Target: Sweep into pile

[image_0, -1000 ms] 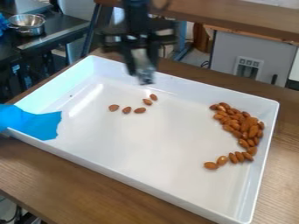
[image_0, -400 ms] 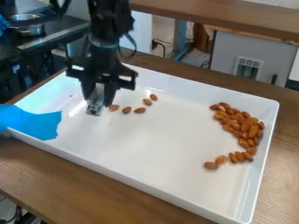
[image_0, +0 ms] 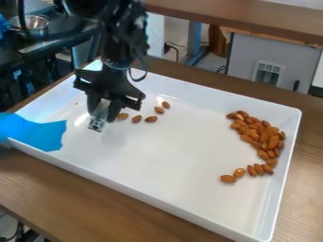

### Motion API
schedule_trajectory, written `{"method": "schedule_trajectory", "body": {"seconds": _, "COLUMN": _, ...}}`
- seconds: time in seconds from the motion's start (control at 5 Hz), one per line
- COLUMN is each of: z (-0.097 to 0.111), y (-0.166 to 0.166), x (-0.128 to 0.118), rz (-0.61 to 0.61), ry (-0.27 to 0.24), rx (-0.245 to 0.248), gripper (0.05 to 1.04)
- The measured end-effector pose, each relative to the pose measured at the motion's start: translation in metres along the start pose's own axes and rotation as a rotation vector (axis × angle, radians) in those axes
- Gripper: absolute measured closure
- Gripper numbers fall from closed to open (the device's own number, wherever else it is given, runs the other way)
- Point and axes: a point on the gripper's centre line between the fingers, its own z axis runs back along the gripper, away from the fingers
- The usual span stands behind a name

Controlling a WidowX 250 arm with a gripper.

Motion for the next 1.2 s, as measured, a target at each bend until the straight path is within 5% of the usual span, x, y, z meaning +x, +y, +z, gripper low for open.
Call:
{"method": "schedule_trajectory", "body": {"seconds": 0.8, "z": -0.022, "y": -0.004, "x": 0.018, "rz": -0.118, "ry": -0.097, "rx": 0.115, "gripper": 0.705}}
{"method": "schedule_trajectory", "body": {"seconds": 1.2, "z": -0.014, "y": -0.026, "x": 0.02, "rz": -0.107, "ry": -0.098, "rx": 0.079, "gripper": 0.705}}
